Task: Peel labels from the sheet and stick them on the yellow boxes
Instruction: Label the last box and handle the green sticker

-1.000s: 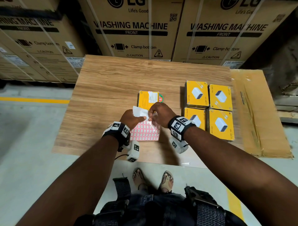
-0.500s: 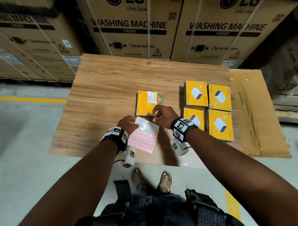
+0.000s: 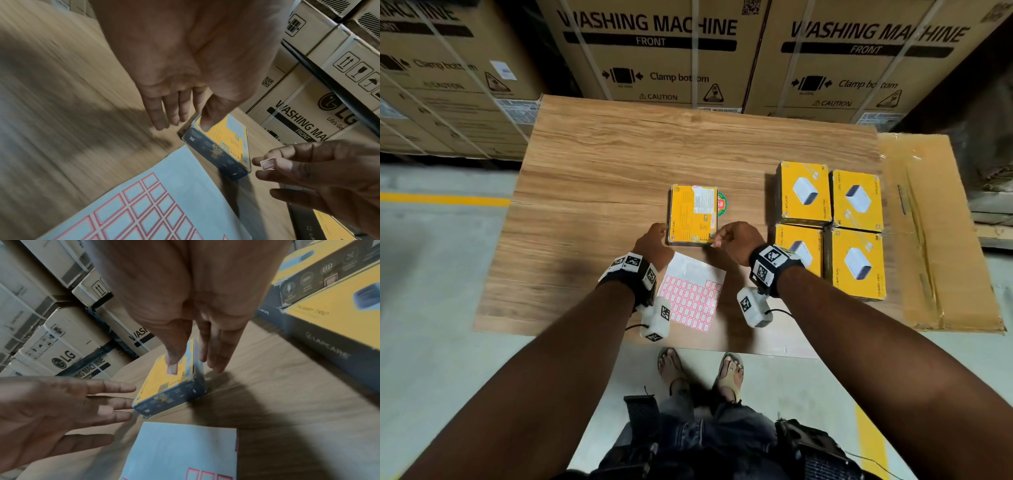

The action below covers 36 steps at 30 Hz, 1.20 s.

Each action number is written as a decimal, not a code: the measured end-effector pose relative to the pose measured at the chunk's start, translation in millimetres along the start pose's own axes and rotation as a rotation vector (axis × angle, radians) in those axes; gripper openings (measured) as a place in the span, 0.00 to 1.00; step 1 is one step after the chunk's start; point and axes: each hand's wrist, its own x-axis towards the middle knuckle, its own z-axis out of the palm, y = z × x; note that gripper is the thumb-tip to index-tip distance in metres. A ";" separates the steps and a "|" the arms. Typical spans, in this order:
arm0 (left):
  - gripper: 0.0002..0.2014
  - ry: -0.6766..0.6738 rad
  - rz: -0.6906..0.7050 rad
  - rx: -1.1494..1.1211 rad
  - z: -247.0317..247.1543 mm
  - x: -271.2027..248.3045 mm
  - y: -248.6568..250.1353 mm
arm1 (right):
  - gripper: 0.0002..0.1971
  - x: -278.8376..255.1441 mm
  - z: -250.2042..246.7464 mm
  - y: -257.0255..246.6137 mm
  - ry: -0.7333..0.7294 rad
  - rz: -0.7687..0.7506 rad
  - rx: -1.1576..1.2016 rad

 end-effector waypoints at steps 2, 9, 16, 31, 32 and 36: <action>0.36 -0.037 0.022 -0.040 4.3 8.8 -3.2 | 0.09 5.2 2.3 1.1 -0.045 0.012 0.031; 0.39 0.097 0.143 -0.125 7.3 7.1 0.9 | 0.15 9.4 -1.2 -5.1 -0.100 0.044 0.202; 0.32 0.238 0.297 -0.166 -5.8 -2.2 19.7 | 0.04 7.4 -25.0 -30.4 -0.131 0.062 0.286; 0.08 0.231 0.163 -0.404 -12.8 -37.3 61.6 | 0.04 -20.1 -70.4 -75.8 -0.156 0.017 0.072; 0.07 0.238 0.154 -0.388 -11.8 -39.0 63.7 | 0.05 -19.0 -70.6 -77.4 -0.109 -0.023 0.079; 0.06 0.259 0.127 -0.346 -7.9 -42.4 69.8 | 0.10 -15.4 -70.8 -83.4 -0.115 -0.103 0.082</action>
